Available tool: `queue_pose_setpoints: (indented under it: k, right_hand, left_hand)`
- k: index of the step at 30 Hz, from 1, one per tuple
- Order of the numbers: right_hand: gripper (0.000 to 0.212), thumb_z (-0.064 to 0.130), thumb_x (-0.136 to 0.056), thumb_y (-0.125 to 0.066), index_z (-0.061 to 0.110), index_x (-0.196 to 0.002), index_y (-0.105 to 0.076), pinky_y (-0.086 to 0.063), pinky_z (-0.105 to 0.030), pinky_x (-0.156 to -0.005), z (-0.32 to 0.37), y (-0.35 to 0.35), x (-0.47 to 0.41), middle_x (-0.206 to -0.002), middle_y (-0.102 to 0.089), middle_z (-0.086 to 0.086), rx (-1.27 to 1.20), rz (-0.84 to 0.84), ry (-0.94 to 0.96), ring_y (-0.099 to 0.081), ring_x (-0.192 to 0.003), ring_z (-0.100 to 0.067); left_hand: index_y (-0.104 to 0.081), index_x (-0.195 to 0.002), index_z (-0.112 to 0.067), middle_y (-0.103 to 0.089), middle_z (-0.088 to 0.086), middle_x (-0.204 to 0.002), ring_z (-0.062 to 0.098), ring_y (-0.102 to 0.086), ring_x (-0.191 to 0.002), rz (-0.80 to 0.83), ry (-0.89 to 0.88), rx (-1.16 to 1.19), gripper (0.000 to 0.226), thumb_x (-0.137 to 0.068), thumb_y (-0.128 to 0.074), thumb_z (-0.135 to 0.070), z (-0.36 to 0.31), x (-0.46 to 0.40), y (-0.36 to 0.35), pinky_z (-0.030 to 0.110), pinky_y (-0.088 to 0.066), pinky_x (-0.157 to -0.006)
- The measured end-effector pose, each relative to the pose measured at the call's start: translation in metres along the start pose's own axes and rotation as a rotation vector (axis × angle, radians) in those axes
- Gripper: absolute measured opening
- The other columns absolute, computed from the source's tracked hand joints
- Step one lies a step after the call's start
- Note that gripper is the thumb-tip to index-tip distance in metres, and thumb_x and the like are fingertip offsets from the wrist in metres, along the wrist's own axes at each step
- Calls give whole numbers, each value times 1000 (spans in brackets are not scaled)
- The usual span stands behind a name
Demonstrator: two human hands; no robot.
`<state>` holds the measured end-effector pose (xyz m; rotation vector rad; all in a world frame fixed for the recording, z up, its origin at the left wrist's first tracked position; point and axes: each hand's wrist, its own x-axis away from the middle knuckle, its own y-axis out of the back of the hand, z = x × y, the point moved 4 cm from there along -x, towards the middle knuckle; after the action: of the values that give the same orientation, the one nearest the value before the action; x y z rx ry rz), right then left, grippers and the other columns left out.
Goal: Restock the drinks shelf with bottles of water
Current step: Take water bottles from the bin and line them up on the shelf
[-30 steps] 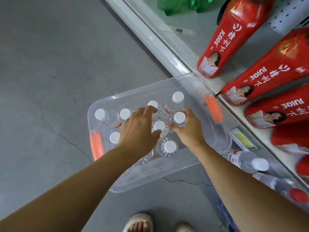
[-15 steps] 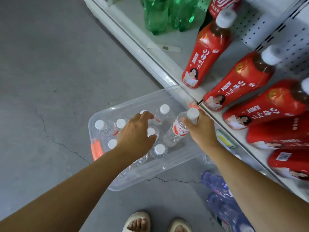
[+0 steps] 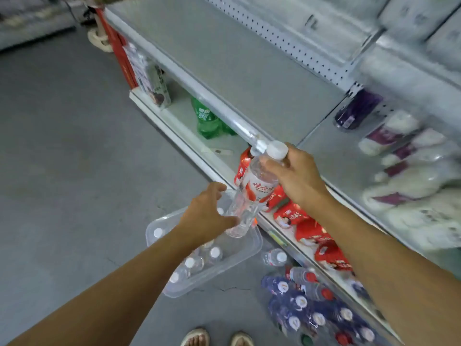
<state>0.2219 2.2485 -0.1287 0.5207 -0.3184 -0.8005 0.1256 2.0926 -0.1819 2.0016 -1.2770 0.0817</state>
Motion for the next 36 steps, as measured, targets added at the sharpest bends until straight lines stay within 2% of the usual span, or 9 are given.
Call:
queue_pose_setpoints:
  k: [3,9,14,16,22,26,29,33,36]
  right_hand:
    - [13,30,-85,-65,21,-91,-58,-45,-29,-73,66,34,4,-81,-61,7,-4,-13,32,-58,-79,-13]
    - [12,26,-87,-60,14,-87,-56,-41,-19,-57,178,95,19,-79,-60,4,17,-47,114,-58,-73,-8]
    - [14,27,-87,-60,15,-93,-58,-41,-12,-53,249,144,36,-83,-62,6,28,-96,158,-57,-73,-2]
    - [12,26,-87,-61,16,-94,-59,-46,-14,-61,273,163,45,-86,-64,5,19,-124,167,-60,-78,-4]
    - [15,32,-89,-61,21,-99,-60,-48,-18,-69,333,234,80,-92,-67,9,-2,-223,189,-62,-84,-4]
    - [28,42,-87,-60,20,-105,-62,-53,-33,-79,364,285,109,-102,-68,3,15,-313,221,-64,-95,-14]
    - [34,44,-90,-56,21,-114,-59,-52,-41,-88,385,324,138,-107,-67,4,25,-369,222,-63,-99,-13]
    - [22,39,-95,-48,24,-109,-54,-50,-27,-81,401,376,182,-100,-62,12,71,-492,225,-59,-93,-4]
    - [30,44,-94,-47,21,-112,-54,-47,-27,-79,405,419,216,-101,-59,10,161,-657,192,-57,-95,-8]
  left_hand:
    - [-42,-125,-27,-56,-1,-123,17,-52,-117,33,-48,128,67,-70,-81,-23,-45,24,28,33,-43,-97]
    - [-42,-124,-36,-63,-9,-114,11,-61,-105,-65,-215,240,73,-66,-84,-28,-125,76,85,38,-49,-94]
    - [-39,-121,-38,-63,-8,-111,12,-61,-101,-72,-316,259,68,-69,-81,-25,-183,110,126,38,-50,-91]
    - [-38,-118,-40,-64,-6,-108,14,-61,-101,-76,-347,253,67,-69,-81,-24,-206,122,141,43,-51,-89]
    - [-40,-115,-37,-64,-4,-95,16,-62,-92,-58,-484,220,62,-71,-81,-20,-281,160,174,36,-51,-85]
    - [-41,-104,-47,-64,-1,-101,15,-63,-93,-42,-588,220,60,-69,-82,-22,-335,186,185,36,-51,-87]
    - [-43,-108,-40,-63,-2,-99,12,-62,-92,13,-680,234,58,-70,-81,-19,-381,205,184,34,-52,-85]
    - [-44,-114,-28,-62,-10,-94,3,-62,-84,78,-799,259,57,-71,-80,-17,-443,234,176,17,-49,-68]
    - [-45,-117,-26,-67,5,-96,18,-67,-83,166,-823,295,59,-72,-80,-16,-485,250,160,33,-56,-74]
